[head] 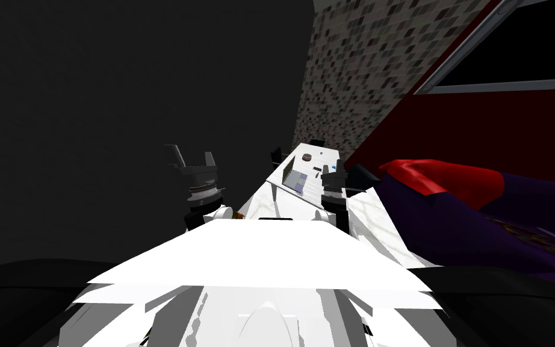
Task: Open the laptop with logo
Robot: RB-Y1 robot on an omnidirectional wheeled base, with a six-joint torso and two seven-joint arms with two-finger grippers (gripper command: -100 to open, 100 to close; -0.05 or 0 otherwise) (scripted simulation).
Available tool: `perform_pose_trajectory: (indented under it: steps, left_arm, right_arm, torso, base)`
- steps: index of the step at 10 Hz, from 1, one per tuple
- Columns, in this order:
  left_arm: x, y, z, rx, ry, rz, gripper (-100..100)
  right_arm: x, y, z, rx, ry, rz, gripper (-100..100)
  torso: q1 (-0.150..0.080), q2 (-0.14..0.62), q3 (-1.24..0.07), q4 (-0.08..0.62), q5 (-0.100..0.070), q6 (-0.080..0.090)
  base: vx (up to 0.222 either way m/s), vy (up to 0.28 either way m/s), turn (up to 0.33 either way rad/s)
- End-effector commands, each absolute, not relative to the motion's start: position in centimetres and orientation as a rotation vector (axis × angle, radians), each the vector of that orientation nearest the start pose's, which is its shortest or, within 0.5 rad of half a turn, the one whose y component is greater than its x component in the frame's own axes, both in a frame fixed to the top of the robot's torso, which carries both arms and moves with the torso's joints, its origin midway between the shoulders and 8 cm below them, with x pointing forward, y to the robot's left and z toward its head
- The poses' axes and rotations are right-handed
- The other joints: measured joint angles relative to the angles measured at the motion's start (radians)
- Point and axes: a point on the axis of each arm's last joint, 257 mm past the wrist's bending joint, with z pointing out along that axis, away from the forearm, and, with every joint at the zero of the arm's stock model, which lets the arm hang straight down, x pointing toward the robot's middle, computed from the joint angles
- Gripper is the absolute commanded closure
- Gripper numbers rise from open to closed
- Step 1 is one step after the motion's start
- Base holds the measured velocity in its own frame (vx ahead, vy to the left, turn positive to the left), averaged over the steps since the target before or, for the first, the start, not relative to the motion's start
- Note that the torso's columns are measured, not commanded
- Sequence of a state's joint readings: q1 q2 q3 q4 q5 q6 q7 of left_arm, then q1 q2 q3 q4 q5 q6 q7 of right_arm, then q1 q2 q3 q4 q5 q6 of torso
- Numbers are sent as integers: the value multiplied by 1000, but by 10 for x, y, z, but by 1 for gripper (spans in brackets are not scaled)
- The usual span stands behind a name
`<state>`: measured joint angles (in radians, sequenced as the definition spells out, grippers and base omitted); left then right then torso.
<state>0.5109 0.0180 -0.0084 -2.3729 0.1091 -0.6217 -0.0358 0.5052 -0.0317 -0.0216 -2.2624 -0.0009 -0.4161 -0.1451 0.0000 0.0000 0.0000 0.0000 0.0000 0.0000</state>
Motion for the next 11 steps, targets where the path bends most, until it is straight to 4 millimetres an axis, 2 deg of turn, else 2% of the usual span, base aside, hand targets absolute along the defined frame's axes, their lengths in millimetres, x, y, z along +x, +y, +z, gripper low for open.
perform_pose_trajectory:
  steps: [1, 9, 10, 11]
  left_arm:
    - [298, 282, 81, -537, 422, -1383, 0]
    - [298, 282, 81, -536, 422, -1383, 0]
    - [298, 282, 81, -536, 422, -1383, 0]
    - [298, 282, 81, -537, 422, -1383, 0]
  right_arm:
    - [359, -289, -1, 782, 664, 1385, 0]
    - [359, -289, -1, 781, 663, 1385, 0]
    - [362, -285, -6, 751, 726, 1350, -100]
    - [364, -283, -9, 738, 757, 1327, -100]
  torso:
    - [0, 40, -82, 41, 0, 0]
    - [0, 618, -1234, 617, 0, 0]
    - [0, 691, -1382, 691, 0, 0]
    - [1, 725, -1451, 724, 0, 0]
  base:
    - [0, 0, 0]
    - [0, 0, 0]
    - [19, 25, -3]
    - [34, 43, -7]
